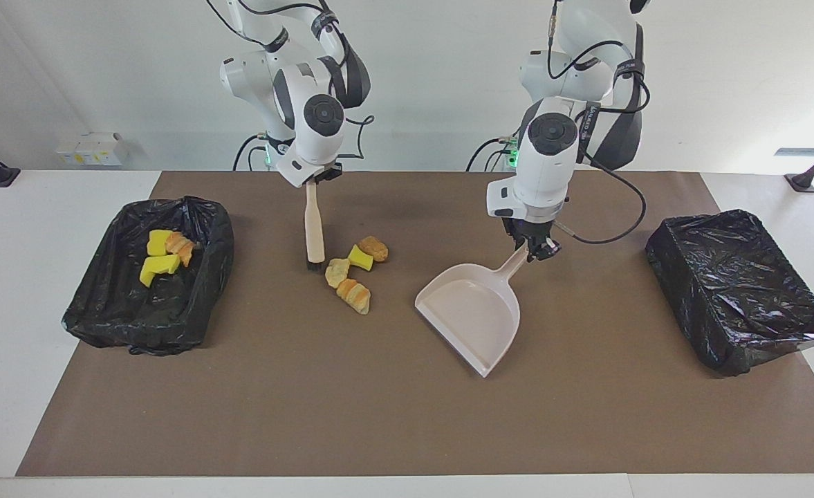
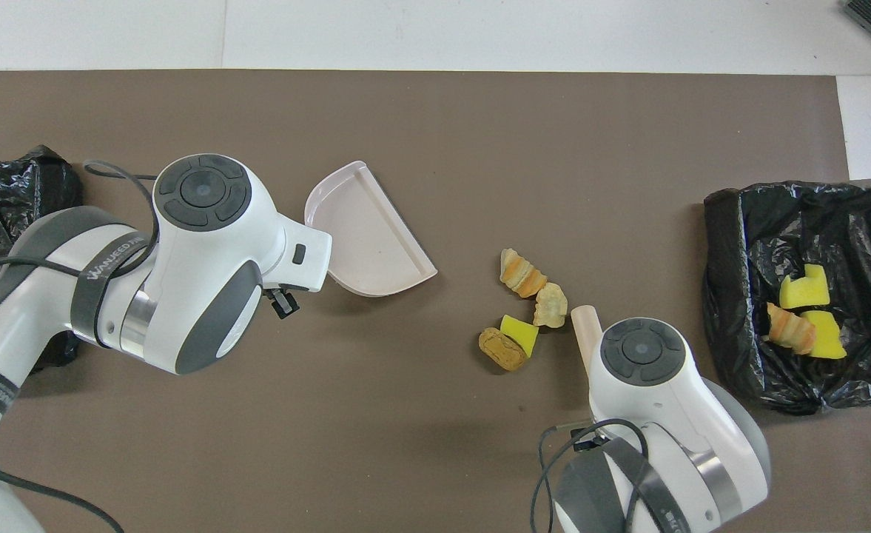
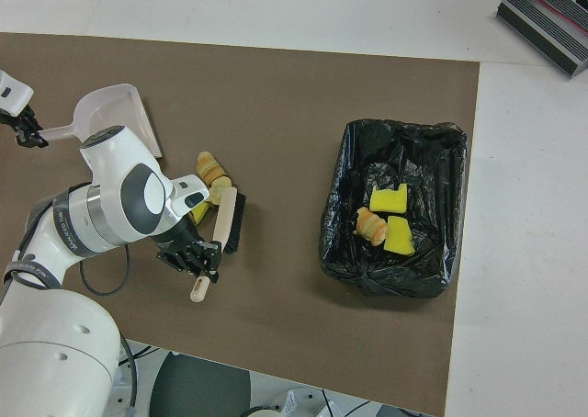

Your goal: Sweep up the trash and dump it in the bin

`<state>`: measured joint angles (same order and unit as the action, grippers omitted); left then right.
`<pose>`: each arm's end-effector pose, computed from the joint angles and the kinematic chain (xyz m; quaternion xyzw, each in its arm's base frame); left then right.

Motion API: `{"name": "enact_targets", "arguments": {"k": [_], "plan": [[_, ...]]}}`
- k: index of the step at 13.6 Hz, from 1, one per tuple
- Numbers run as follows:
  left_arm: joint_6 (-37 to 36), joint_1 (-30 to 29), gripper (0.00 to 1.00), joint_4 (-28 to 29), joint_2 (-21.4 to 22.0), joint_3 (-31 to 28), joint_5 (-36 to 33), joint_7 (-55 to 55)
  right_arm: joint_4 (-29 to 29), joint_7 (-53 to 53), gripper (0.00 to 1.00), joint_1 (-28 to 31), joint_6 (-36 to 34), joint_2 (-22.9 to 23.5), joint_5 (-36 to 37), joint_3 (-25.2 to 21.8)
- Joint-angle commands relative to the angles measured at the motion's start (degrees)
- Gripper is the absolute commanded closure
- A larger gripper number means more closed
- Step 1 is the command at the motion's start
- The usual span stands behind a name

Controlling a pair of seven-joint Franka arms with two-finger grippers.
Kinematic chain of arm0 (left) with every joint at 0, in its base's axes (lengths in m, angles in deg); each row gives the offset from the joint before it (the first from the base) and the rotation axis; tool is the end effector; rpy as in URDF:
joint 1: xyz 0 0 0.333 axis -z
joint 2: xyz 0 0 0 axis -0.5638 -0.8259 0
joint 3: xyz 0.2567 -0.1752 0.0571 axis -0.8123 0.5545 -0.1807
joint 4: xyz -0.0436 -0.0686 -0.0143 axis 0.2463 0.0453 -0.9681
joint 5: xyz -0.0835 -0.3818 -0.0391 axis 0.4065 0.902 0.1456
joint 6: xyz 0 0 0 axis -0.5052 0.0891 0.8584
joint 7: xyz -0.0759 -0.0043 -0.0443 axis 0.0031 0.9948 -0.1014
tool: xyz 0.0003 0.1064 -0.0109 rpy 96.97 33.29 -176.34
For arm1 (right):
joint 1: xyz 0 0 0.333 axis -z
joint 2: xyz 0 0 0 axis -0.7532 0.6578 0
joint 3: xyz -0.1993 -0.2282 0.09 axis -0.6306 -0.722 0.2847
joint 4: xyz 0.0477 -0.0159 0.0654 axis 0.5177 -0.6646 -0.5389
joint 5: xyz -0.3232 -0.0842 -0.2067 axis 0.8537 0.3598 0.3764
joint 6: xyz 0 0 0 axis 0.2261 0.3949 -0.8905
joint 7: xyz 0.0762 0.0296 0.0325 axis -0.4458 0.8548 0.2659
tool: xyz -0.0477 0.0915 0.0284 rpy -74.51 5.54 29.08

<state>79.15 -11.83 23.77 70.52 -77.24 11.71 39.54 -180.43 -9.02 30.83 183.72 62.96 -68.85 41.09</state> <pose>0.5367 -0.2410 0.4303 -0.8466 0.5262 0.0698 0.0404 0.3780 0.1727 0.3783 0.9678 0.0490 -0.2188 0.1143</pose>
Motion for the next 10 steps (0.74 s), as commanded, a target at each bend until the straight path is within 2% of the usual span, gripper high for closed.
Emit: {"name": "enact_targets", "arguments": {"k": [1,3,5,8,10], "plan": [[-1.8,-2.6,1.0,1.4,1.6,0.4,-0.7,20.8,-1.8,-1.9,1.0,-0.3,2.7,-1.0,-1.7,0.1],[-1.8,-3.2,1.0,3.0,2.6,0.4,-0.7,27.8,-2.3,-2.1,1.0,0.5,3.1,-1.0,-5.5,0.0],[2.0,-2.8,1.0,8.4,5.3,0.5,-0.7,31.4,-3.0,-1.9,1.0,0.5,5.3,-1.1,-8.3,0.1],[9.4,-2.4,1.0,14.0,7.2,0.6,-0.6,29.0,-4.2,-3.4,1.0,0.4,6.8,-1.7,-8.4,0.1],[12.6,0.0,1.0,15.6,7.2,0.6,-0.6,23.8,-4.1,-3.4,1.0,0.2,9.3,-1.2,-12.8,0.1]]}}
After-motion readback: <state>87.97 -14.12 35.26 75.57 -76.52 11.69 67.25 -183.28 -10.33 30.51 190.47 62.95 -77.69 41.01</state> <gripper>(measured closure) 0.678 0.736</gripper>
